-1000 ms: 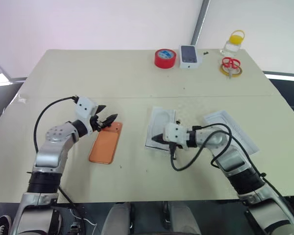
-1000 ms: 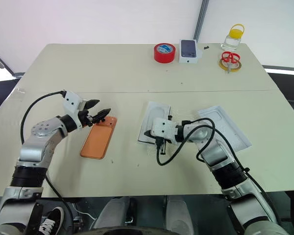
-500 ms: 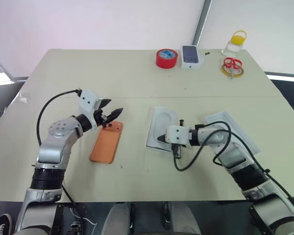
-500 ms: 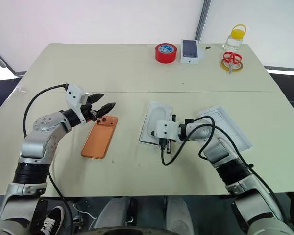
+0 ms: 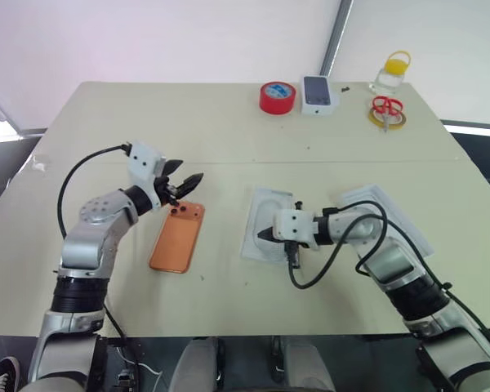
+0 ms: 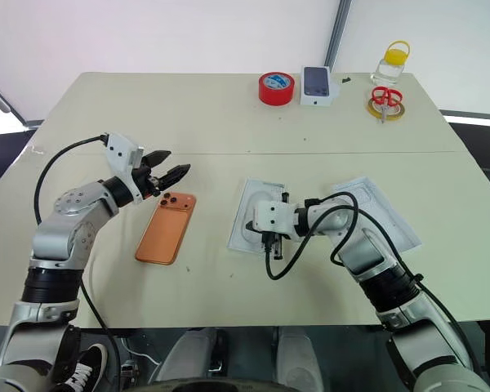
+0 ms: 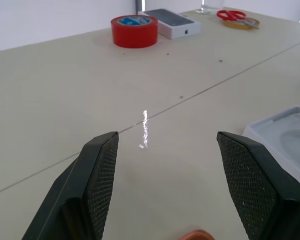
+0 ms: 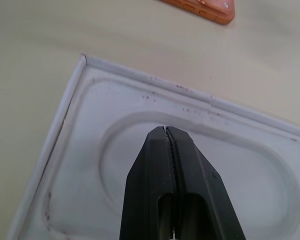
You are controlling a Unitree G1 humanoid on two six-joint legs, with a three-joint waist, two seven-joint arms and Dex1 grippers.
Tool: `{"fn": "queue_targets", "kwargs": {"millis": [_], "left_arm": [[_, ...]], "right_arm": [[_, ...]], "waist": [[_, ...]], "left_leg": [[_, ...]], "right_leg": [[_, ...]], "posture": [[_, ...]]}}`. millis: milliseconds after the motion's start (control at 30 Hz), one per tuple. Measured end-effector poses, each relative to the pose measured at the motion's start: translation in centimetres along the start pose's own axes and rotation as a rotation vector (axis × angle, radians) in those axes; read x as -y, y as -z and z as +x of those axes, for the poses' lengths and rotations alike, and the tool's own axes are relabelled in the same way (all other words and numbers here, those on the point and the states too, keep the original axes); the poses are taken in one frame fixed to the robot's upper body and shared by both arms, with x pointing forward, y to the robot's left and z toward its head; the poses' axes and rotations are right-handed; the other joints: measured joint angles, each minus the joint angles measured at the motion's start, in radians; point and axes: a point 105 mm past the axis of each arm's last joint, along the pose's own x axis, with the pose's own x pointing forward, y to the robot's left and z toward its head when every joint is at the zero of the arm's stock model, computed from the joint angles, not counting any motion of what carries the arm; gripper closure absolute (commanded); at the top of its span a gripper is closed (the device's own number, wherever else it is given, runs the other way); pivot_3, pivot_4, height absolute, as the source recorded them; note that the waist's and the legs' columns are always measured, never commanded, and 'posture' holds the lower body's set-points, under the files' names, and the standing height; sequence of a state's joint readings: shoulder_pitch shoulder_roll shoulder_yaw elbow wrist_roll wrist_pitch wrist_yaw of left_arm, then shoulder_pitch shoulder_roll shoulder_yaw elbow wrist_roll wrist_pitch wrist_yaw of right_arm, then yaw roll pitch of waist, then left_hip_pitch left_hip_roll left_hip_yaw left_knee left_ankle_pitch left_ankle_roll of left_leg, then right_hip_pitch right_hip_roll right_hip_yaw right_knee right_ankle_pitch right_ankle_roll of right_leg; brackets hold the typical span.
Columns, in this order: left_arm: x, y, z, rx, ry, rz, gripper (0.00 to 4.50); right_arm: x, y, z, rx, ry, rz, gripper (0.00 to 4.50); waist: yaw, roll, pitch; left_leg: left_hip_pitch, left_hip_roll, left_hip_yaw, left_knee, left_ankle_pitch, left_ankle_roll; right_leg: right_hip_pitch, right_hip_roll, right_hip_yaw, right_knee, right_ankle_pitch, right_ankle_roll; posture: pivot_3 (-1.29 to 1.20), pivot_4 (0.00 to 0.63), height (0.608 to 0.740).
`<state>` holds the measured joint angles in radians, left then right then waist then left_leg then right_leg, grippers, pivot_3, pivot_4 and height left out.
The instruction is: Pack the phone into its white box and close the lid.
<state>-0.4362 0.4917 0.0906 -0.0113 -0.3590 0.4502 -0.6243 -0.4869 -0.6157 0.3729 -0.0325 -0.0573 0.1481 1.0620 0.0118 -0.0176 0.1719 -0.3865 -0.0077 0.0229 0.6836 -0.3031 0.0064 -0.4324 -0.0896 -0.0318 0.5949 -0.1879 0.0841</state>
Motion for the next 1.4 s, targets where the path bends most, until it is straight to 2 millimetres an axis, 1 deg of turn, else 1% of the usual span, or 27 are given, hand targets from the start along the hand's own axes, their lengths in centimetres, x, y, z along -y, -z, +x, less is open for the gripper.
{"fn": "queue_targets", "kwargs": {"millis": [100,300,500,533,600,667,700,767,800,833,900,967,1000,1033,1067,1167,1200,1300,1400], "left_arm": [[0.0,0.0,-0.1,0.0,-0.002,-0.001,1.16],[0.0,0.0,-0.1,0.0,-0.001,0.002,1.16],[0.0,0.3,-0.2,-0.01,-0.002,-0.005,1.16],[0.2,0.6,-0.3,-0.038,0.014,-0.034,1.16],[0.3,2.0,-1.0,-0.134,0.052,-0.115,1.16],[0.3,3.3,-1.9,-0.218,0.07,-0.176,1.16],[0.3,3.5,-2.2,-0.24,0.078,-0.201,1.16],[-0.4,3.6,-3.6,-0.278,0.083,-0.278,1.16],[-0.9,3.5,-4.2,-0.292,0.078,-0.309,1.16],[-1.7,3.5,-5.2,-0.311,0.061,-0.357,1.16],[-2.9,3.5,-6.6,-0.341,0.032,-0.415,1.16],[-3.3,4.0,-7.4,-0.369,0.015,-0.45,1.16],[-3.5,4.6,-8.0,-0.389,0.013,-0.492,1.16],[-3.5,4.9,-8.2,-0.4,0.014,-0.516,1.16],[-3.3,5.2,-8.6,-0.407,0.024,-0.569,1.16],[-2.8,5.8,-9.3,-0.431,0.04,-0.661,1.16],[-2.6,6.0,-9.5,-0.438,0.042,-0.687,1.16],[-2.2,6.0,-9.6,-0.451,0.044,-0.691,1.16],[-1.8,6.2,-9.5,-0.456,0.043,-0.68,1.16]], "right_arm": [[-0.4,0.9,-0.8,-0.037,-0.031,-0.009,4.47],[-0.9,1.4,-1.7,-0.063,-0.057,-0.043,4.47],[-0.8,1.4,-1.9,-0.056,-0.053,-0.046,4.47],[-0.6,1.3,-1.8,-0.04,-0.042,-0.032,4.47],[0.2,0.6,-1.7,0.015,0.008,0.002,4.47],[1.9,-0.6,-2.0,0.083,0.082,0.023,4.47],[2.8,-1.1,-2.1,0.111,0.113,0.03,4.47],[5.7,-3.3,-2.1,0.188,0.212,0.019,4.47],[6.6,-4.1,-1.9,0.212,0.243,0.02,4.47],[7.6,-4.9,-1.4,0.234,0.279,0.022,4.47],[8.0,-5.5,0.1,0.244,0.299,0.036,4.47],[7.5,-5.6,1.9,0.242,0.283,0.069,4.47],[7.1,-5.8,3.1,0.24,0.266,0.093,4.47],[6.7,-6.0,3.8,0.241,0.252,0.101,4.47],[6.1,-6.6,4.8,0.242,0.226,0.097,4.47],[4.2,-7.6,6.7,0.215,0.143,0.05,4.47],[3.3,-7.6,7.3,0.177,0.099,0.023,4.47],[1.4,-6.4,8.6,0.069,0.001,-0.008,4.47],[0.4,-5.9,9.3,0.019,-0.039,-0.034,4.47]], "waist": [[0.0,0.0,0.0],[0.002,0.0,0.0],[0.001,0.0,0.0],[0.0,0.0,0.0],[-0.005,0.0,0.0],[-0.011,0.0,0.0],[-0.013,0.0,0.0],[-0.026,-0.001,0.001],[-0.028,-0.001,0.001],[-0.032,-0.001,0.001],[-0.031,-0.001,0.001],[-0.026,-0.001,0.001],[-0.026,-0.001,0.001],[-0.026,0.0,0.001],[-0.025,-0.001,0.001],[-0.025,-0.001,0.001],[-0.025,-0.001,0.001],[-0.026,-0.001,0.001],[-0.026,-0.001,0.0]], "left_leg": [[0.0,0.0,0.0,0.0,0.0,0.0],[0.001,0.0,0.0,0.0,0.0,0.0],[0.001,-0.001,0.0,0.001,0.0,0.0],[0.001,0.0,0.0,0.001,0.0,0.0],[0.001,0.0,0.0,0.001,0.0,0.0],[0.001,0.001,0.0,0.0,0.0,0.0],[0.001,0.002,0.0,0.0,0.0,0.0],[0.001,0.002,0.0,0.0,0.0,0.0],[0.002,0.003,0.0,0.0,0.0,0.0],[0.002,0.003,0.0,-0.001,0.0,0.0],[0.002,0.003,-0.001,-0.002,0.0,0.0],[0.001,0.003,-0.001,-0.002,0.0,0.0],[0.0,0.002,0.0,-0.002,0.0,0.0],[-0.001,0.002,0.0,-0.001,0.0,0.0],[-0.001,0.001,0.0,-0.001,0.0,-0.001],[-0.001,0.001,-0.001,-0.001,0.0,-0.001],[-0.001,0.001,-0.001,-0.001,0.0,-0.001],[-0.001,0.001,-0.001,-0.001,0.0,-0.001],[-0.001,0.001,-0.001,-0.001,0.001,-0.001]], "right_leg": [[0.0,0.0,0.0,0.0,0.0,0.0],[0.001,0.0,0.0,0.0,0.0,0.0],[0.001,0.0,0.0,0.0,0.0,0.0],[0.001,0.0,0.0,0.0,0.0,0.0],[0.001,0.0,0.0,0.0,0.0,0.0],[0.0,0.001,0.0,0.001,0.0,0.0],[0.0,0.002,0.0,0.001,0.0,0.0],[0.0,0.002,0.0,0.002,0.0,0.0],[0.0,0.003,0.0,0.002,0.0,0.0],[-0.001,0.004,0.0,0.002,0.0,0.0],[-0.001,0.004,0.0,0.003,0.0,0.0],[-0.002,0.003,0.0,0.003,0.0,-0.001],[-0.002,0.002,0.0,0.003,0.0,-0.001],[-0.003,0.002,0.0,0.003,0.0,-0.001],[-0.003,0.001,0.0,0.003,0.0,-0.001],[-0.003,0.0,0.0,0.003,0.0,-0.001],[-0.003,0.0,0.0,0.003,0.0,-0.001],[-0.003,0.0,0.0,0.003,0.0,-0.001],[-0.003,0.0,0.0,0.004,0.0,-0.001]], "posture": [[0.0,0.15,0.74],[0.0,0.15,0.74],[0.0,0.15,0.74],[0.0,0.15,0.74],[0.0,0.15,0.74],[0.0,0.15,0.74],[0.0,0.15,0.74],[0.0,0.15,0.74],[0.0,0.15,0.74],[0.0,0.15,0.74],[0.0,0.15,0.74],[0.0,0.15,0.74],[0.0,0.15,0.74],[0.0,0.15,0.74],[0.0,0.15,0.74],[0.0,0.15,0.74],[0.0,0.15,0.74],[0.0,0.15,0.74],[0.0,0.15,0.74]]}}
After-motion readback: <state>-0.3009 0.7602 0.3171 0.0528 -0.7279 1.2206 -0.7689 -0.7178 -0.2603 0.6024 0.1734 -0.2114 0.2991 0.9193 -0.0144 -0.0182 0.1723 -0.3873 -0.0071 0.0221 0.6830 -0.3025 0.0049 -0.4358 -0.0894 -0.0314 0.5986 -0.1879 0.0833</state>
